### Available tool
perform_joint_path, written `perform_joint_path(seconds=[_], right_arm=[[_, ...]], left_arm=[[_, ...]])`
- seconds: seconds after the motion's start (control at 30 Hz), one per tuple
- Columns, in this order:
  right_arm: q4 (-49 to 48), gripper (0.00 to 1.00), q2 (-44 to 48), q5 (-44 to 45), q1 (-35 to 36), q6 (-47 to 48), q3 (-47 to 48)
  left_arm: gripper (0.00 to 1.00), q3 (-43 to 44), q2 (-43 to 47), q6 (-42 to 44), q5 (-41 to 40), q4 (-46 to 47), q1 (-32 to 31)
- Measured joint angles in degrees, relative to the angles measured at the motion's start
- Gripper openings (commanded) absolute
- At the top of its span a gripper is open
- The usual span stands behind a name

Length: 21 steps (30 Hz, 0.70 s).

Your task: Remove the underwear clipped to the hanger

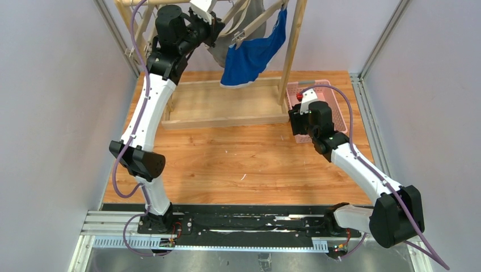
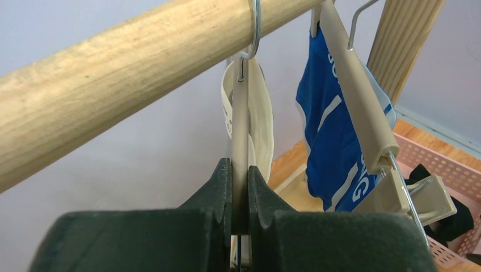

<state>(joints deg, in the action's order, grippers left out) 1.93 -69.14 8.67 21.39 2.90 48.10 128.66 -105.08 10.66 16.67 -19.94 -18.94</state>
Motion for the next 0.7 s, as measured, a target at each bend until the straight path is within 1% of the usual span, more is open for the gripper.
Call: perform_joint_path(seconds=[0.17, 0.5, 0.7], right_arm=[[-0.4, 0.70, 0.0, 0.1, 0.0, 0.0, -0.3], [-0.5, 0.70, 0.0, 0.2, 0.0, 0.0, -0.6], [-0.6, 0.70, -0.1, 0.2, 0.0, 0.0, -0.7]], left_arm=[[0.00, -0.5, 0.8, -0.6, -1.4, 0.7, 0.0], [0.00, -7.5, 6.4, -0.5, -4.2, 3.2, 0.0], [0.00, -9.2, 8.6, -0.4, -4.4, 3.5, 0.0]])
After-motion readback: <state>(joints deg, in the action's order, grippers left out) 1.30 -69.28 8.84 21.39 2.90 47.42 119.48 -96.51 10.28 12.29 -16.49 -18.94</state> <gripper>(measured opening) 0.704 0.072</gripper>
